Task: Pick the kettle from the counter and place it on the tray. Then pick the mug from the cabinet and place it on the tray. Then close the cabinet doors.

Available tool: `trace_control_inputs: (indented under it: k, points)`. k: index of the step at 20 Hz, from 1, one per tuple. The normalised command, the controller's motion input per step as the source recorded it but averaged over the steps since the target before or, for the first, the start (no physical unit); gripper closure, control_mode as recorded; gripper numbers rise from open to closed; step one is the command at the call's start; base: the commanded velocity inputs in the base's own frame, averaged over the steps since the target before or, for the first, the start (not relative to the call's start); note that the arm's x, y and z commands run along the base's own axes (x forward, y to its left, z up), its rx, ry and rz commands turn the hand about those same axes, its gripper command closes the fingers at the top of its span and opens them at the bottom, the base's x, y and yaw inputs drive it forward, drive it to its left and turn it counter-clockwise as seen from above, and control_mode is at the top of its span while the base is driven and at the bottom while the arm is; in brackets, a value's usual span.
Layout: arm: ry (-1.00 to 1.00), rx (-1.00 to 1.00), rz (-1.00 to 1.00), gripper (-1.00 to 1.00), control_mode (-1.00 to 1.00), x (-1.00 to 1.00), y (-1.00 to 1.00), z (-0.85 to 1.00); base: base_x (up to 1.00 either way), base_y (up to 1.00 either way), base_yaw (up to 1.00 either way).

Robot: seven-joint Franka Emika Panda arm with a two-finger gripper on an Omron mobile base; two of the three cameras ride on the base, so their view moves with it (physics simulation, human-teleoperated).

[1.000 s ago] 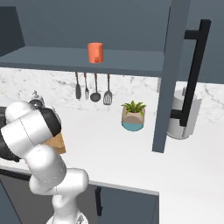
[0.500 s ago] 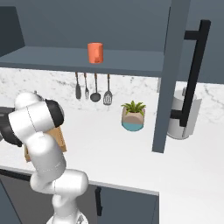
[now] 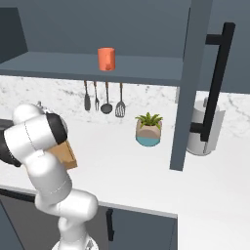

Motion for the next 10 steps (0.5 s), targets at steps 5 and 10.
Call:
trace_control_inputs:
  k: [5, 10]
  points:
    - [-0.07, -0.03, -0.01, -1.00, -1.00, -0.36, -0.14, -0.22, 0.00, 0.00, 0.00]
    - [-0.05, 0.00, -0.02, -1.00, -1.00, -0.04, -0.13, -0.02, 0.00, 0.00, 0.00]
